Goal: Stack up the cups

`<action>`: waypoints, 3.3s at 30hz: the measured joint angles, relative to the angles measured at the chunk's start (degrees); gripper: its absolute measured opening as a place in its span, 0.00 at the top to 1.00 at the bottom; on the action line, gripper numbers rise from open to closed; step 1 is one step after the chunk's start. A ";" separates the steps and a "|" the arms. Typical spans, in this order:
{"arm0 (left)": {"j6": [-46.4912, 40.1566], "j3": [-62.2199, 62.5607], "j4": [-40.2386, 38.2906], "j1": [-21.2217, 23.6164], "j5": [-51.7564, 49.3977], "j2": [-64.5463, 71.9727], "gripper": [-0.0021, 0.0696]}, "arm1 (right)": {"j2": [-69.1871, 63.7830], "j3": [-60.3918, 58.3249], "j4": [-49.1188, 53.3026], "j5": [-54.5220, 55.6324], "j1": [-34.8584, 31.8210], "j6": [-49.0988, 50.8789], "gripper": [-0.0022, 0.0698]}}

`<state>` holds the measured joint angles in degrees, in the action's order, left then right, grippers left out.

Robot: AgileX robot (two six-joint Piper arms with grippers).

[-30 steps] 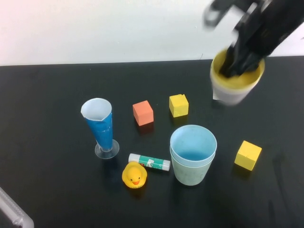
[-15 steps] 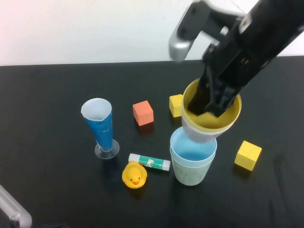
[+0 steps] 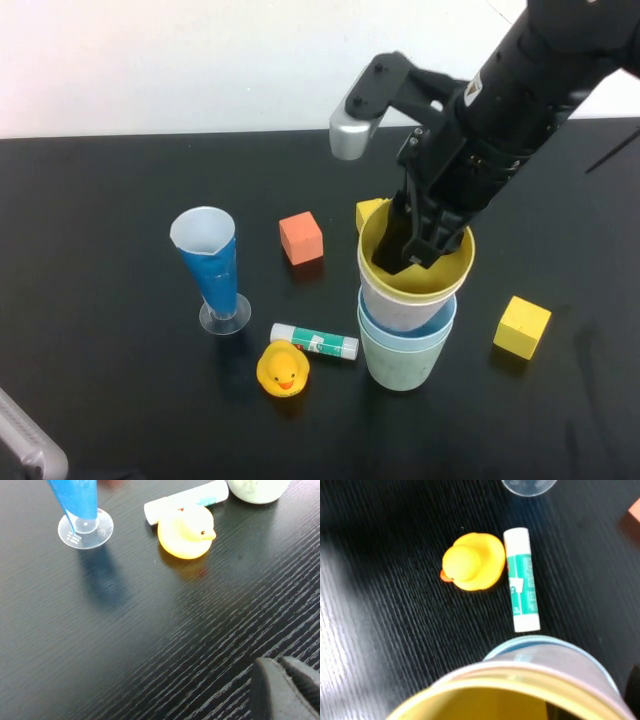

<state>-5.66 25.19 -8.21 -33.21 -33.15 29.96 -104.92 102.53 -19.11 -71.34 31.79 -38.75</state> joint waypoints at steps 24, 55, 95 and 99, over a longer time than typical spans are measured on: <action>2.06 -0.23 -1.46 0.00 -2.10 -14.98 0.97 | 28.17 -18.31 -4.53 9.19 0.00 -6.64 0.74; 12.36 -11.01 6.25 0.00 11.13 -22.79 0.97 | 82.36 -79.45 -31.19 44.71 0.00 -37.24 0.97; 12.36 -11.10 6.25 0.00 10.88 -22.79 0.97 | 105.64 -100.48 28.76 46.41 -32.12 37.38 0.97; 12.40 -11.10 6.25 0.00 10.88 -22.79 0.97 | 105.69 -102.58 30.37 45.15 -32.12 43.03 0.97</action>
<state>6.74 14.09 -1.96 -33.21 -22.26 7.17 0.78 -0.05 11.27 -26.19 -0.33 4.28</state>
